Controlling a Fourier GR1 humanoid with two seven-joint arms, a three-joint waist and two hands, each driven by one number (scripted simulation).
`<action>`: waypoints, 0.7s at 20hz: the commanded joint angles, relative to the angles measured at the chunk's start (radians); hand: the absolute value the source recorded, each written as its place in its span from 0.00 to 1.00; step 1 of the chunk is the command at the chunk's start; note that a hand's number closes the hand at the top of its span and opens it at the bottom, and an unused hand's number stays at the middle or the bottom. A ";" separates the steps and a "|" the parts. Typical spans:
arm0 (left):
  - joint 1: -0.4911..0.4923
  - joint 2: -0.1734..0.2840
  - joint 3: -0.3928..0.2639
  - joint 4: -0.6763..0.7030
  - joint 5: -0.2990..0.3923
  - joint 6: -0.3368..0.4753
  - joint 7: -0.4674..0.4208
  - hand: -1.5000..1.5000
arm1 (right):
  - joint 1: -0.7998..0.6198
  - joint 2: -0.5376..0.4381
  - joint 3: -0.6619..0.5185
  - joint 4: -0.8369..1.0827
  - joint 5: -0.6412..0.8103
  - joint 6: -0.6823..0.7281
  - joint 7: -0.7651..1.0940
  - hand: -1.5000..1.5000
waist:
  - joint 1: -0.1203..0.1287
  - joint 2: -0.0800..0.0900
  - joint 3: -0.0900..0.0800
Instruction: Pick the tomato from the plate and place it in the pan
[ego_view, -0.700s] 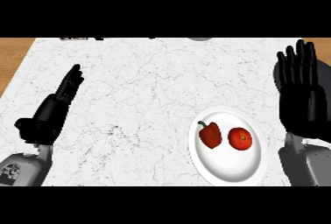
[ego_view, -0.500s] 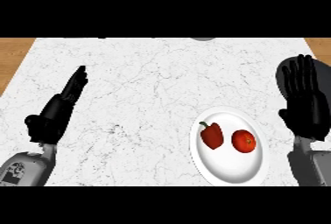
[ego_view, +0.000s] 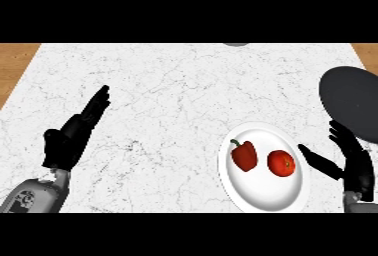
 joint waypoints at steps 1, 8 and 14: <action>0.024 0.011 0.063 0.011 0.023 -0.070 -0.001 0.50 | 0.030 0.091 0.031 0.003 0.061 -0.083 0.016 0.00 | -0.003 -0.011 0.001; -0.016 -0.010 0.040 0.029 0.010 -0.060 0.042 0.50 | 0.043 -0.174 0.199 -0.109 0.215 0.124 0.381 0.00 | -0.002 -0.011 -0.001; 0.003 -0.028 0.028 0.017 -0.007 -0.057 0.010 0.50 | -0.098 -0.301 0.287 -0.196 0.179 0.431 0.720 0.00 | 0.018 -0.009 -0.003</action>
